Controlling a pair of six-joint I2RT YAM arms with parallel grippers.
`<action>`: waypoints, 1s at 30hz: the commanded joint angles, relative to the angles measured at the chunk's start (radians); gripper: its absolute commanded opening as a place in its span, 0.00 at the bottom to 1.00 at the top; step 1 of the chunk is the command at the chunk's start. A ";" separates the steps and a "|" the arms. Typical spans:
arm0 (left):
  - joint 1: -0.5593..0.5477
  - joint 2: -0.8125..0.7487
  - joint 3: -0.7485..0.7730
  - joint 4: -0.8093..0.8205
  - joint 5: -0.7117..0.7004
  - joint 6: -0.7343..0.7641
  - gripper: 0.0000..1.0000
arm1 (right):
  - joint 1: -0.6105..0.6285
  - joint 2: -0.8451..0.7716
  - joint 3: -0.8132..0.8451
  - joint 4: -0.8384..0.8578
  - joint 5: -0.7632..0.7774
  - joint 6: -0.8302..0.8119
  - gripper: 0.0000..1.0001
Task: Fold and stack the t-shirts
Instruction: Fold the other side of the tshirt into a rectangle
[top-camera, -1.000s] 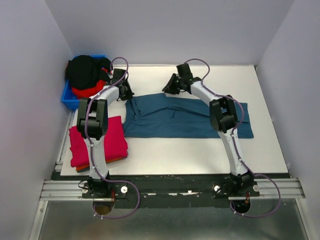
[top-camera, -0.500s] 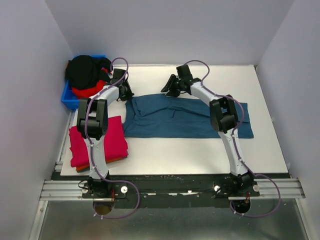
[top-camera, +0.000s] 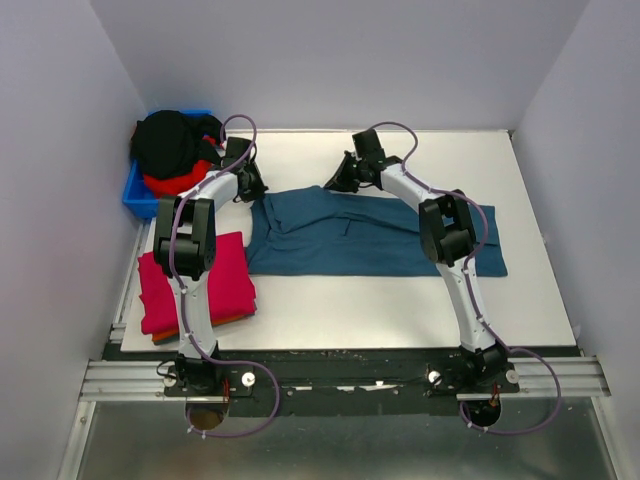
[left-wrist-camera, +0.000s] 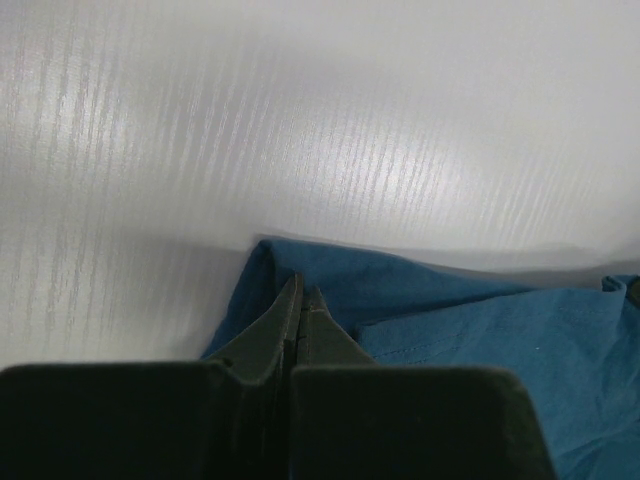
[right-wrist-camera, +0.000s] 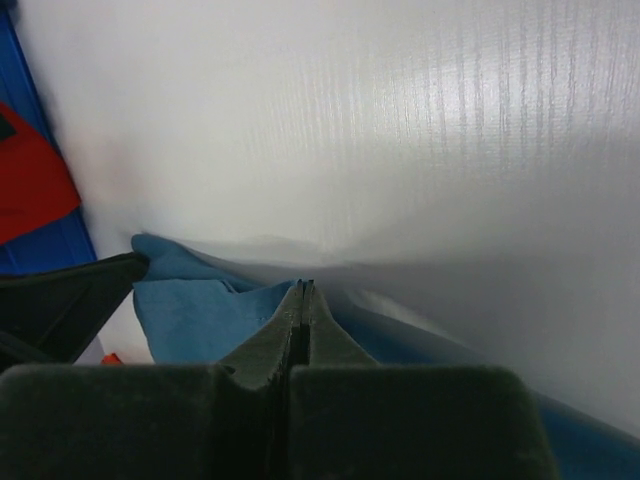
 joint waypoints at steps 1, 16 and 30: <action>0.008 -0.065 -0.020 -0.007 0.011 0.012 0.00 | 0.012 -0.036 -0.021 0.015 -0.040 -0.015 0.01; 0.006 -0.148 -0.109 0.024 0.017 -0.002 0.00 | 0.012 -0.308 -0.460 0.191 -0.197 -0.047 0.01; -0.032 -0.228 -0.164 0.027 0.007 -0.010 0.00 | 0.012 -0.493 -0.827 0.326 -0.257 -0.042 0.02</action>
